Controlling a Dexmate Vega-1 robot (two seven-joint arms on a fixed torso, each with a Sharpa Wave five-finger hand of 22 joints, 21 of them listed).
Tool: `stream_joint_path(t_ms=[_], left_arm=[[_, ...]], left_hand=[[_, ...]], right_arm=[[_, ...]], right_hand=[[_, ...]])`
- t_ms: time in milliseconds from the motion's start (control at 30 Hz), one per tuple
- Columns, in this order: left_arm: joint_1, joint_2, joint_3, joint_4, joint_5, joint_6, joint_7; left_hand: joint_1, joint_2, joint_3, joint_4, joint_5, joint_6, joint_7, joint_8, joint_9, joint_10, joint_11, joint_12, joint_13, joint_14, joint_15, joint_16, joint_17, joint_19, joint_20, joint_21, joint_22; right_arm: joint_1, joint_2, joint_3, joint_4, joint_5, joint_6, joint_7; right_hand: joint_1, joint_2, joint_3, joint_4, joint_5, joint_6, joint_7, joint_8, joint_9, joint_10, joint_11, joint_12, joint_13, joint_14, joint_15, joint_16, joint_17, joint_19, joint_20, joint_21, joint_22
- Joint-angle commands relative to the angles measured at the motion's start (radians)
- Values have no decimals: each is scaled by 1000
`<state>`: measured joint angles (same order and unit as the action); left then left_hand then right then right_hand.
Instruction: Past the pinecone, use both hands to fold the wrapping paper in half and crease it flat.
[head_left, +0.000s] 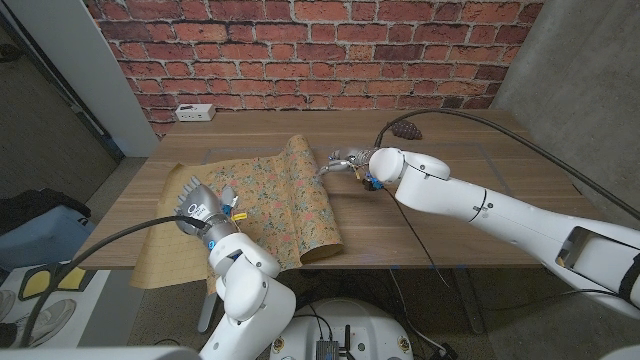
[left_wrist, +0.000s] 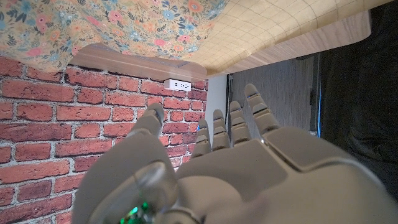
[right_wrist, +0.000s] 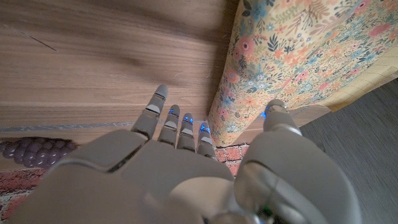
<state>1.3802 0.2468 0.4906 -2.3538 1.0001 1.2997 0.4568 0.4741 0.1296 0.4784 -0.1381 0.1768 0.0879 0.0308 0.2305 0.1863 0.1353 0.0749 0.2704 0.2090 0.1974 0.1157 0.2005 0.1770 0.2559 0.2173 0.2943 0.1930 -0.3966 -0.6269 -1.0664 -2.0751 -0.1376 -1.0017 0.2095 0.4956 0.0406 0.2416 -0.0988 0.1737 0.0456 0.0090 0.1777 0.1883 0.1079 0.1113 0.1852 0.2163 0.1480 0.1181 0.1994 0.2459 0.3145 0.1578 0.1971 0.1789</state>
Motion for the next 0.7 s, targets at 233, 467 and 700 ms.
stream_joint_path(t_ms=[233,467,700], left_arm=[[86,64,-104,-69,-300,-185,246],[91,86,-121,-69,-370,-203,293],[106,111,-147,-71,-440,-258,331]], left_hand=[[-6,10,8,5,8,27,3,3,1,25,1,10,2,19,-2,9,2,13,-2,9,5],[-11,13,8,9,8,32,5,1,1,30,0,9,2,24,-1,9,3,15,-1,8,5],[-14,16,10,12,9,38,6,0,1,33,3,9,1,26,-1,7,4,17,-1,8,5]], right_arm=[[75,103,-105,33,71,-110,-69],[118,152,-155,62,108,-156,-87],[185,218,-234,133,141,-219,-105]], right_hand=[[-33,-18,-24,8,8,7,19,14,4,4,14,13,2,6,13,12,2,16,7,11,5],[-64,-35,-45,17,12,3,43,13,4,-2,42,13,1,16,30,18,1,32,21,17,5],[-83,-51,-64,19,22,-64,47,0,4,-75,64,-3,0,-23,54,4,-5,21,29,11,5]])
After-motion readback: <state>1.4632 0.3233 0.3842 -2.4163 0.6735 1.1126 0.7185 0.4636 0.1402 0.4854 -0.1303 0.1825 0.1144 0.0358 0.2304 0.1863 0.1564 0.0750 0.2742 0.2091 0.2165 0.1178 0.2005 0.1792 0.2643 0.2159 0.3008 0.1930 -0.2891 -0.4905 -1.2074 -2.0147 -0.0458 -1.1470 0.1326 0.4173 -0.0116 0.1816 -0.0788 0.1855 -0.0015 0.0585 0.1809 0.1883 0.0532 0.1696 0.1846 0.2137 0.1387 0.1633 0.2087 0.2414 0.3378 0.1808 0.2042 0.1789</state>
